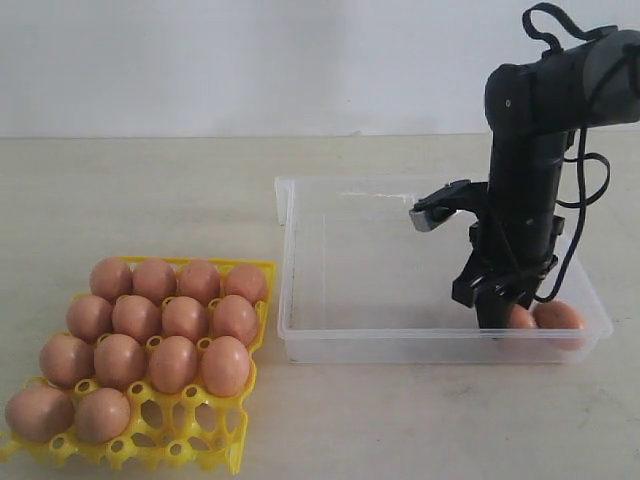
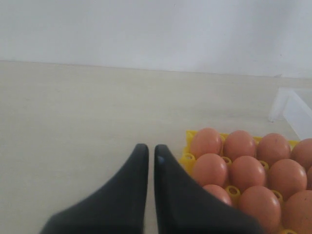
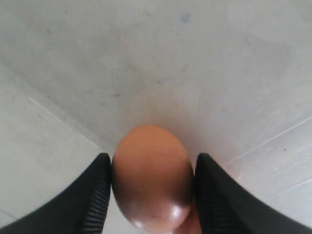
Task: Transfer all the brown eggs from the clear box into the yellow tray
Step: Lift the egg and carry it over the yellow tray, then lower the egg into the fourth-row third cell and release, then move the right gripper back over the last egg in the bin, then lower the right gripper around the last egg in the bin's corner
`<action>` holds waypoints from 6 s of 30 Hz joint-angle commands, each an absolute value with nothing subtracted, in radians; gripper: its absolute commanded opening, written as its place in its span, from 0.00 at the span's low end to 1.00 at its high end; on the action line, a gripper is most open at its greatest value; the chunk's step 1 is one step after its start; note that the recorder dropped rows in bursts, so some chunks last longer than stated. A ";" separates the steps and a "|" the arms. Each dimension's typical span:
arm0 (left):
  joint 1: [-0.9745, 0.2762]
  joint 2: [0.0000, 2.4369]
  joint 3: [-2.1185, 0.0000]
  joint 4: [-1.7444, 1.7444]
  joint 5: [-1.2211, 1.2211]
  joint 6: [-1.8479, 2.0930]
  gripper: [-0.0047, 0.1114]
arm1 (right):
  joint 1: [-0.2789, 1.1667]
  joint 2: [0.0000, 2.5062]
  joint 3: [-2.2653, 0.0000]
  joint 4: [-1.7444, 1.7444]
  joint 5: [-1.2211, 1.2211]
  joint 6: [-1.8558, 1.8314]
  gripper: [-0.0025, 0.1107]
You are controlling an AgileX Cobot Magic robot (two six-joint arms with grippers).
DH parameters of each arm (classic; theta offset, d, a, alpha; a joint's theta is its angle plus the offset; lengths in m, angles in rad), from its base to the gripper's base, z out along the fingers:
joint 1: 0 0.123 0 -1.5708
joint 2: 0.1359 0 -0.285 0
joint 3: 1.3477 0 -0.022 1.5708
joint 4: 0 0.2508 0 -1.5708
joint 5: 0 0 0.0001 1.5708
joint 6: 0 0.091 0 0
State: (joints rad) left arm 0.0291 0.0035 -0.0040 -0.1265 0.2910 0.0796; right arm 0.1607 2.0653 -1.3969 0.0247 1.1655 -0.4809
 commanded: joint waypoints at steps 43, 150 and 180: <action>0.024 0.000 0.000 -0.121 0.285 0.079 0.08 | 1.216 2.029 -0.751 0.545 -0.928 -0.039 0.02; 0.024 0.000 0.000 -0.121 0.285 0.079 0.08 | 0.309 1.784 -1.338 -0.224 1.221 -0.311 0.19; 0.024 0.000 0.000 -0.121 0.285 0.079 0.08 | 0.359 2.016 -1.338 -0.458 1.221 -0.054 0.51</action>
State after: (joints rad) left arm 0.0291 0.0035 -0.0040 -0.1265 0.2910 0.0796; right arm 0.3618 2.0042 -1.3345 -0.4532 1.2105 -0.0749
